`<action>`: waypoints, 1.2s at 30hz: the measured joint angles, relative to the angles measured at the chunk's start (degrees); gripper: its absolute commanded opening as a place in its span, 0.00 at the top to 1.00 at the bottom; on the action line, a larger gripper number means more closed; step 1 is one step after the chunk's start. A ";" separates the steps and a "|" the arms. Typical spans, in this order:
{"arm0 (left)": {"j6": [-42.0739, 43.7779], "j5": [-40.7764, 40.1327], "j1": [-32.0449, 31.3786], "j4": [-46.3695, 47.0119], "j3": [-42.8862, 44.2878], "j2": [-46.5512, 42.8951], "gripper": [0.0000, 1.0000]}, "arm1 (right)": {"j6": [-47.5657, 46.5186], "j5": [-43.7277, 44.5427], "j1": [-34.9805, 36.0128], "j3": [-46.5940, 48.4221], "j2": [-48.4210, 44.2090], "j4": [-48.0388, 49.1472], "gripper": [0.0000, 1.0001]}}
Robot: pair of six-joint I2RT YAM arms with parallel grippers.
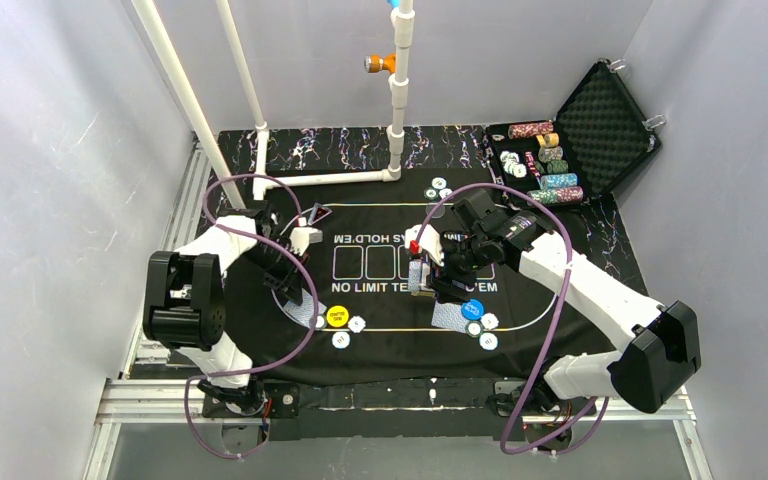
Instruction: Distribute texas hold em gaming equipment
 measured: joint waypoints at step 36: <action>-25.20 15.65 -13.66 10.38 10.16 -10.38 0.16 | 0.39 0.42 0.00 -0.02 0.00 0.04 0.99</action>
